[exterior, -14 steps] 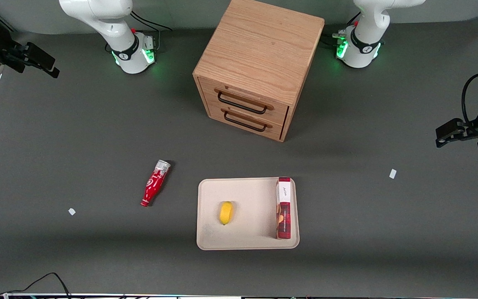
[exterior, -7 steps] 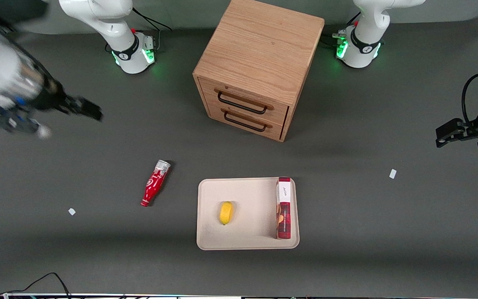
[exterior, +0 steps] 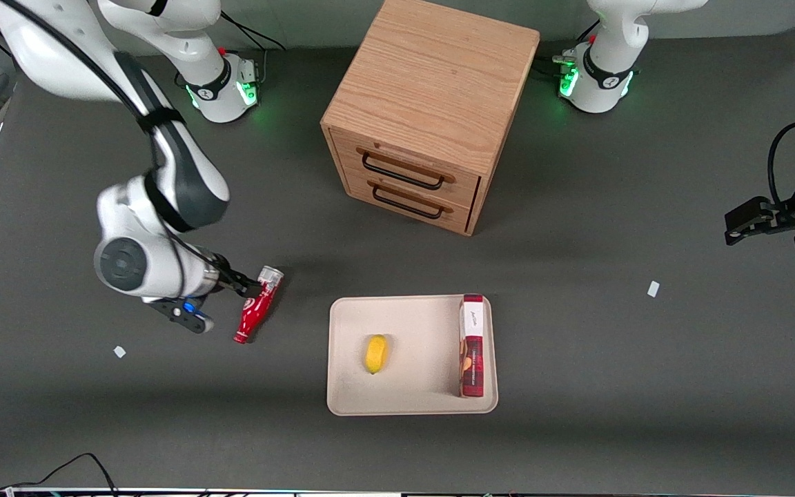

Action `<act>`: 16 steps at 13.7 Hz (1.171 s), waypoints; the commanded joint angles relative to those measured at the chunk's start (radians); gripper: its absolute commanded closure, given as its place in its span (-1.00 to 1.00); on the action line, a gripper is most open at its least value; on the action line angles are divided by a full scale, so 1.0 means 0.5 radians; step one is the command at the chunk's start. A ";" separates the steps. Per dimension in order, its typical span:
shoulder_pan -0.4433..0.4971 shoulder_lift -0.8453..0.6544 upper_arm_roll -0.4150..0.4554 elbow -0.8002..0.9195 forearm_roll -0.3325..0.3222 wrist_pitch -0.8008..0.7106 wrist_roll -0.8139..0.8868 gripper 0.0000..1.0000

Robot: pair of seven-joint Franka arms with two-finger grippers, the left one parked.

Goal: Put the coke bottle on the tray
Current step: 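Move the right gripper down over the red Coca-Cola bottle, then close the right gripper around the bottle's body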

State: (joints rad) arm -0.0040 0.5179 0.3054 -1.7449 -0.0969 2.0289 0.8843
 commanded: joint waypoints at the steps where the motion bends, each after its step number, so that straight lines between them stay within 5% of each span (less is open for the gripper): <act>1: -0.007 0.111 0.015 -0.112 -0.150 0.267 0.197 -1.00; 5: -0.010 0.228 0.012 -0.143 -0.260 0.479 0.293 -0.96; 8: -0.010 0.253 0.009 -0.173 -0.263 0.562 0.293 0.99; 13: -0.004 0.158 0.015 -0.167 -0.260 0.523 0.272 1.00; 16: -0.010 -0.151 0.018 -0.155 -0.260 0.257 0.012 1.00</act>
State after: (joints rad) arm -0.0055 0.5871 0.3093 -1.8065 -0.2120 2.2500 0.9704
